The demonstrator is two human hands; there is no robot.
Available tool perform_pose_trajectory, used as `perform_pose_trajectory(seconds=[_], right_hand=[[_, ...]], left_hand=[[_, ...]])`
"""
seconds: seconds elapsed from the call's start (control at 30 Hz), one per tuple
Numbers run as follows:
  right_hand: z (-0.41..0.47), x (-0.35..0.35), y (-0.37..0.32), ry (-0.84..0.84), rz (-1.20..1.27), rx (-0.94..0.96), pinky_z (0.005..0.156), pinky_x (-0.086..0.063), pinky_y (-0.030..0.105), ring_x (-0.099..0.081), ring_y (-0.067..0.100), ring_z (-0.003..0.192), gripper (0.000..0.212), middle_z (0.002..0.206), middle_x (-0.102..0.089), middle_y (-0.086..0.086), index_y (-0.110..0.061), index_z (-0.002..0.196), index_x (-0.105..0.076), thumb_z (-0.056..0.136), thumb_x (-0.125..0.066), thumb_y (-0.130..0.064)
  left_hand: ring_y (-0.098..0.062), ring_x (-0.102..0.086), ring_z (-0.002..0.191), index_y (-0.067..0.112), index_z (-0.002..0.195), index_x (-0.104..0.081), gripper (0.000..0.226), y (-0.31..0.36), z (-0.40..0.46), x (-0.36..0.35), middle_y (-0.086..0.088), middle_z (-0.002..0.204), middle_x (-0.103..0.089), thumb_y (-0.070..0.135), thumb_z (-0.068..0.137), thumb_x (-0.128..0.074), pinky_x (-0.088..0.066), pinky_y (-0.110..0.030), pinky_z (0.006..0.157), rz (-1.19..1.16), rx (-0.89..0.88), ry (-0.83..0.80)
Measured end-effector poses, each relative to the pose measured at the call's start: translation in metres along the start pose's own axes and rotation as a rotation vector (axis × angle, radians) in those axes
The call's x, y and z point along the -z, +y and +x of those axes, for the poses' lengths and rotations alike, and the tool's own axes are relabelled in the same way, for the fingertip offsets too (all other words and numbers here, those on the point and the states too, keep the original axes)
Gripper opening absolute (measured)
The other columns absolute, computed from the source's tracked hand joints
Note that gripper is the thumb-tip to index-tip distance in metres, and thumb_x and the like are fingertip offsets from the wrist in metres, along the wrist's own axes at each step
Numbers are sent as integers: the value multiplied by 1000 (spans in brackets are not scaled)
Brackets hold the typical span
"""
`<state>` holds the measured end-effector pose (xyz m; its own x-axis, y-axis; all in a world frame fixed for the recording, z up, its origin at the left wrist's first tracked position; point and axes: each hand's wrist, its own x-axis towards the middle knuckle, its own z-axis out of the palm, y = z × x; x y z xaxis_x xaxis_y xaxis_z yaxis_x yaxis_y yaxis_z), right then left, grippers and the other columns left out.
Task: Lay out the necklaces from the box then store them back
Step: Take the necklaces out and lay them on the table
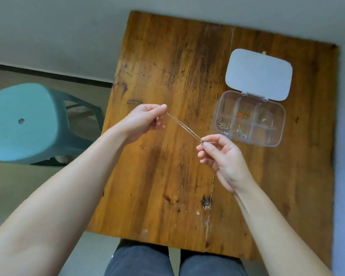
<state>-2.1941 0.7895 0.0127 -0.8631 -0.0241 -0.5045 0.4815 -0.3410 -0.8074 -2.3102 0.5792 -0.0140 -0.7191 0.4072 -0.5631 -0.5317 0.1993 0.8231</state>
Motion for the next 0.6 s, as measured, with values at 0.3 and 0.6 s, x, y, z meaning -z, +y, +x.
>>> perform_pose_trajectory(seconds=[0.3,0.6], right_hand=[[-34,-88,135,85,-721,50,71,-47,7,-62,-3,82,13,88,-64,-12,-23,96,-66,91,-58,-14],[-24,-95,142,134,-875,80,74,-41,1,-55,-5,85,16,98,-60,-9,-19,103,-65,95,-51,-16]], left_hand=[[-24,-51,64,11,68,-51,36,-35,19,23,-4,66,-53,38,91,-54,-41,-35,58,967,-102,74],[-28,-49,93,12,97,-59,22,-42,19,33,-8,96,-56,33,90,-57,-41,-40,78,1302,-454,30]])
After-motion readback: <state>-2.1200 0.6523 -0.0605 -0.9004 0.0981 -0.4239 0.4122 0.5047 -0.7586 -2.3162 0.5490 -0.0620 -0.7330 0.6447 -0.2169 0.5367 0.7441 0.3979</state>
